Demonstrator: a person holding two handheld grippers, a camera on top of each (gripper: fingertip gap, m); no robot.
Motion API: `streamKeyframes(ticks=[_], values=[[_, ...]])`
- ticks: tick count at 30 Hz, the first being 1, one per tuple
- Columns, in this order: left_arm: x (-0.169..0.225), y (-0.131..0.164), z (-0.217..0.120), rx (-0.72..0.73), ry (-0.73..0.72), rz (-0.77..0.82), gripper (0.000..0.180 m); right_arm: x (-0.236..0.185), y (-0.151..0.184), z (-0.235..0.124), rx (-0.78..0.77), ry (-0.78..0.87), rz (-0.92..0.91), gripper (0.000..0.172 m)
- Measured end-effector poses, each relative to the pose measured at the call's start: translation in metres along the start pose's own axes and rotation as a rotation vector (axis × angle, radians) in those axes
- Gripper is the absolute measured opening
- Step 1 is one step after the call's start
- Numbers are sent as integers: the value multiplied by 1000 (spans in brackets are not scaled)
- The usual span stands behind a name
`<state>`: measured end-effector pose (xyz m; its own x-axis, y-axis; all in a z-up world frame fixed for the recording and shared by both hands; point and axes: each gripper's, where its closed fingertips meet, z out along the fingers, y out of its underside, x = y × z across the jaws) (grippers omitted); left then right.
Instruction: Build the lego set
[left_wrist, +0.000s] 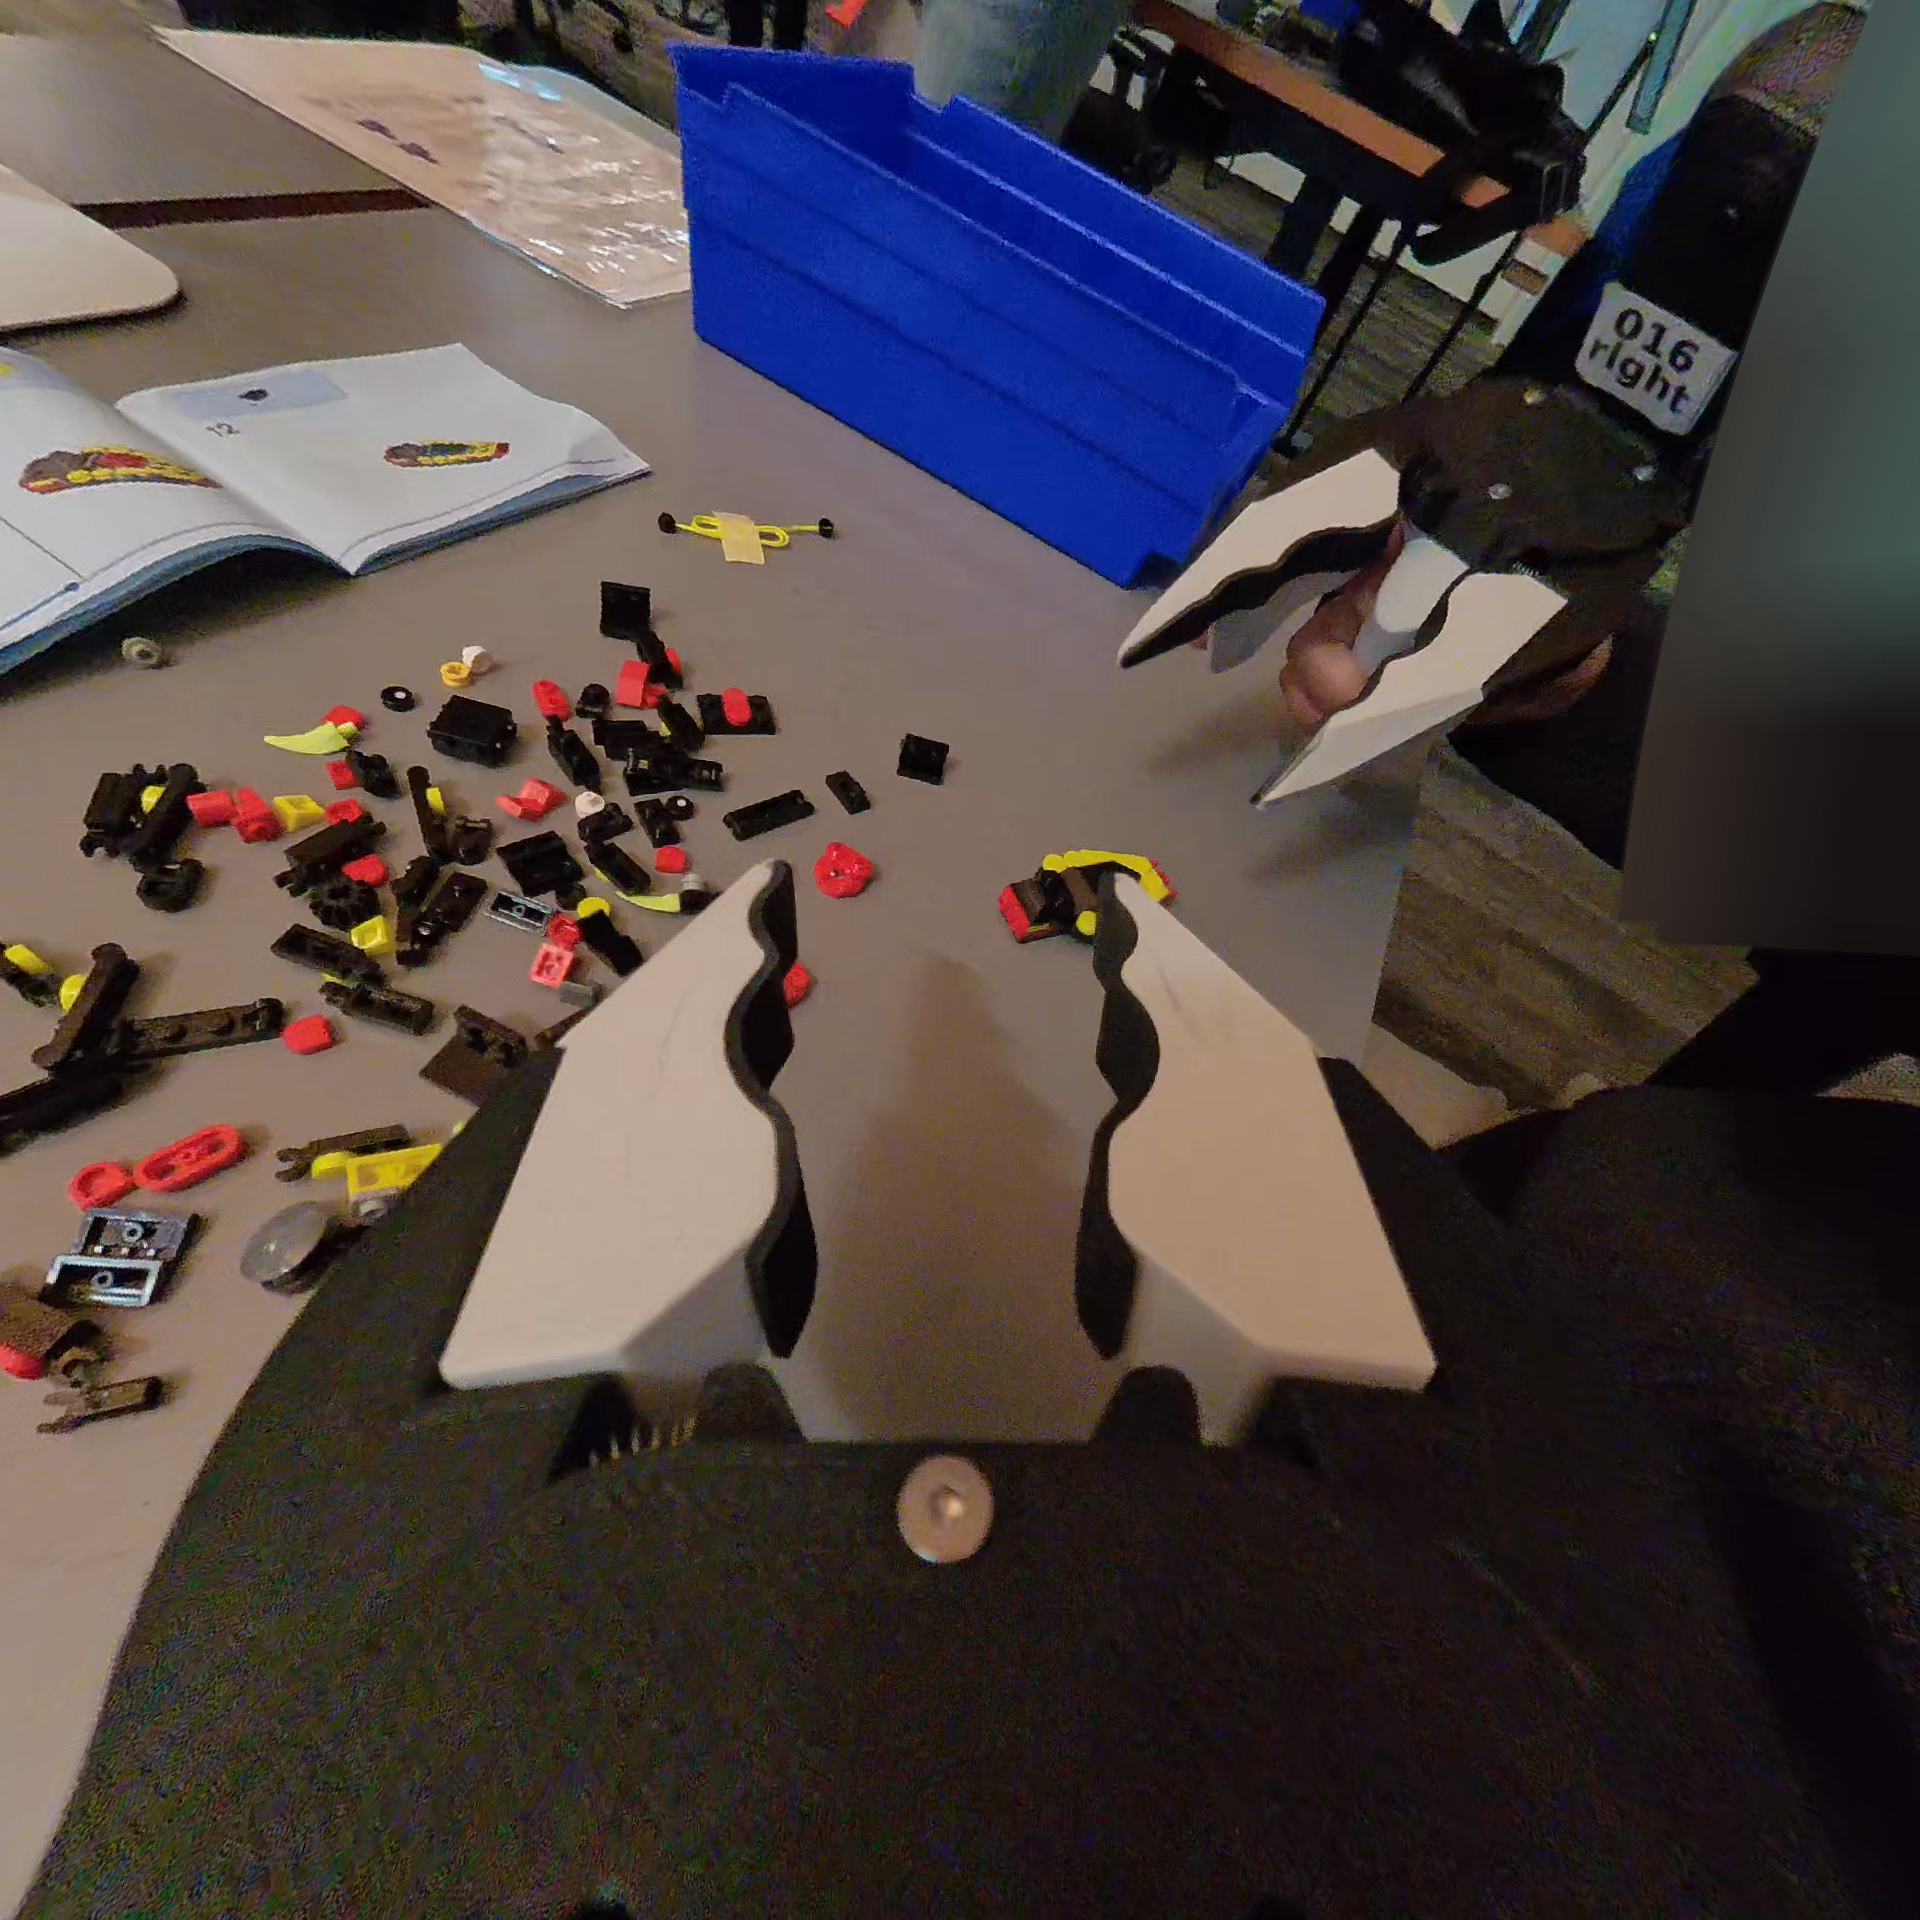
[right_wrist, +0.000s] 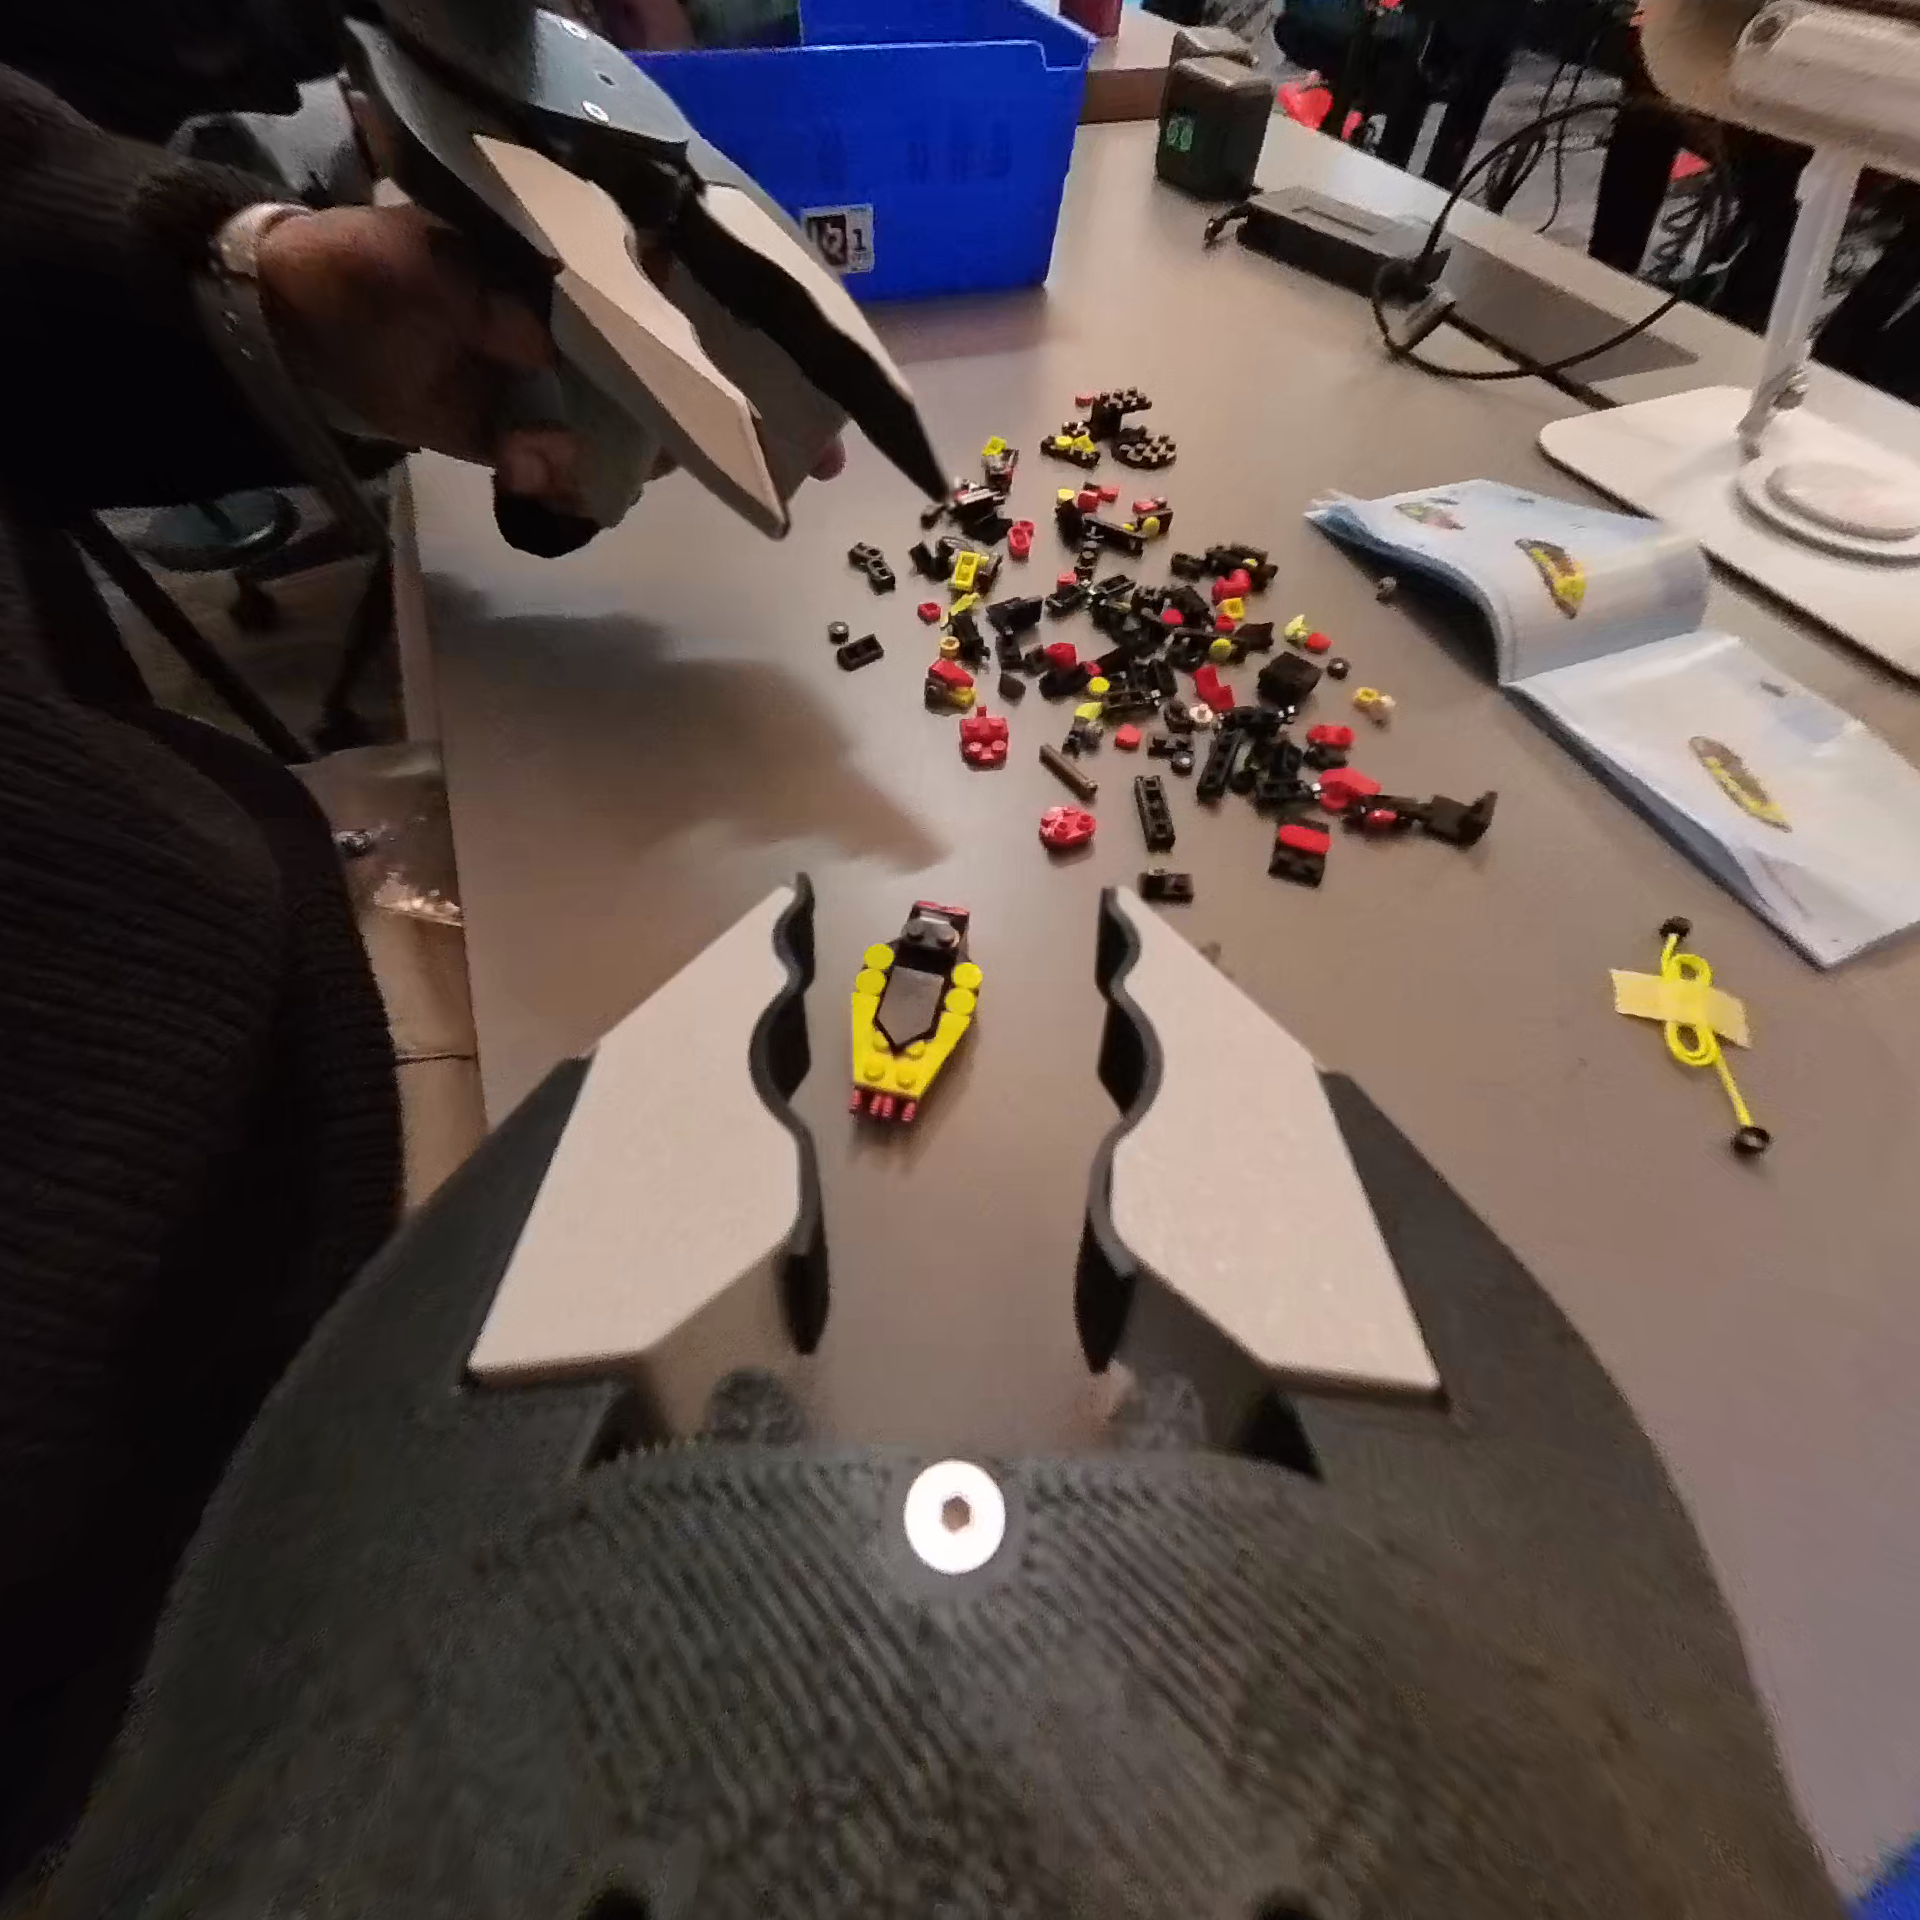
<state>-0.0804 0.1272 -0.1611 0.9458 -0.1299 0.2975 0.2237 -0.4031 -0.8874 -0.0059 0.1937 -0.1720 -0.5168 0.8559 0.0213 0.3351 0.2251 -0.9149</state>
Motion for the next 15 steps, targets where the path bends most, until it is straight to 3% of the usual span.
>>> streamKeyframes(ticks=[6, 15], values=[[2, 11, 7, -62, 6, 7, 55, -5, 31, 15, -187, -14, -59, 45], [-1, 17, 0, -68, -19, -16, 54, -7, 44, 31, -270, -64, 5, 44]])
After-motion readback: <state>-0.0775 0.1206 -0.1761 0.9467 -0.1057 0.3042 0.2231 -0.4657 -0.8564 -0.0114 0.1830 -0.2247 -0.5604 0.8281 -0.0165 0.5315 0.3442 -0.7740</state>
